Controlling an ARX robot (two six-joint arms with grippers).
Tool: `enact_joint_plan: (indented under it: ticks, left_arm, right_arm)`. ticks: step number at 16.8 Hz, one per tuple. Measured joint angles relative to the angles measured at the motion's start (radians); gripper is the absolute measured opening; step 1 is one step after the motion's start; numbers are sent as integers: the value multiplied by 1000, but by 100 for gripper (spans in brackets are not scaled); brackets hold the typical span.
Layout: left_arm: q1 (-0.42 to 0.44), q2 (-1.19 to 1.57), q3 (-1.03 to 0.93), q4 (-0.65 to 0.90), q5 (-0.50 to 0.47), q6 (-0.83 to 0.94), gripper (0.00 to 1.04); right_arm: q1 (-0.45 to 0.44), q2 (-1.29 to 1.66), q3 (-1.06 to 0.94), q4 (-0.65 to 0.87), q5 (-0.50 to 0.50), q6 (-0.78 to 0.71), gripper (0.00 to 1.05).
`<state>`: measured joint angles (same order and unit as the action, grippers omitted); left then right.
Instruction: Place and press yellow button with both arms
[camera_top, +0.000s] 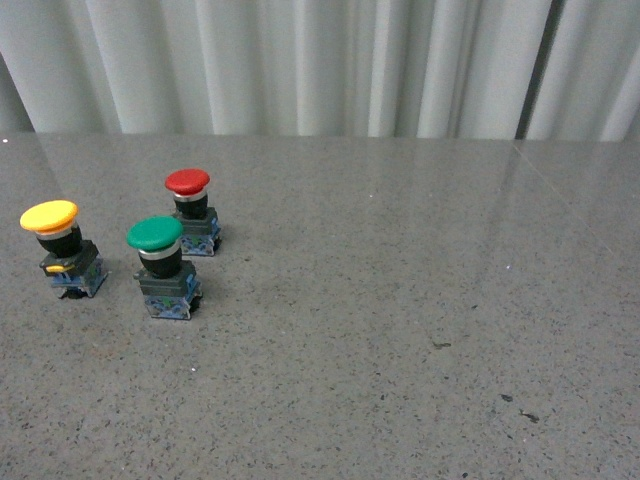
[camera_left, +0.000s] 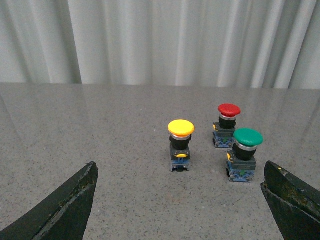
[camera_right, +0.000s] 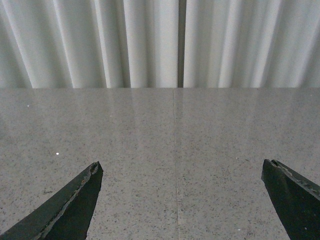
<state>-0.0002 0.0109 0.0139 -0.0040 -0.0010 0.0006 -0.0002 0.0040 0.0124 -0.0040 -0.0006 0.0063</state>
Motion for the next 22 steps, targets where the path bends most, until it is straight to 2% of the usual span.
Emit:
enact_joint_plan:
  ticks: [2, 3, 4, 5, 6, 8, 9, 10, 13, 15, 21, 22]
  left_arm:
    - [0, 0, 0, 0, 0, 0, 98]
    - [-21, 17, 19, -76, -62, -12, 98]
    - [-77, 163, 87, -167, -223, -33, 98]
    - [-39, 279, 127, -95, -266, -27, 98]
    - [45, 404, 182, 26, -240, -14, 98]
    - [170, 657, 327, 233, -82, 43, 98]
    - [208, 792, 408, 297, -27, 65, 98]
    - [230, 969, 524, 294, 21, 69, 98]
    - [187, 1276, 732, 193, 113, 79, 98]
    - [145, 1367, 813, 142, 160, 64, 98]
    - [45, 1541, 879, 66, 149, -6, 98]
    - [12, 1588, 888, 87, 106, -26, 98]
  right_arm:
    - [0, 0, 0, 0, 0, 0, 98]
    - [0, 0, 0, 0, 0, 0, 98]
    - [0, 0, 0, 0, 2, -1, 98]
    - [0, 0, 0, 1, -2, 0, 98]
    - [0, 0, 0, 0, 0, 0, 98]
    - [0, 0, 0, 0, 0, 0, 98]
    - [0, 0, 0, 0, 0, 0, 98]
    - [0, 0, 0, 0, 0, 0, 98]
    - [0, 0, 0, 0, 0, 0, 98]
    - [0, 0, 0, 0, 0, 0, 98]
    - [0, 0, 0, 0, 0, 0, 98]
    - [0, 0, 0, 0, 0, 0, 98]
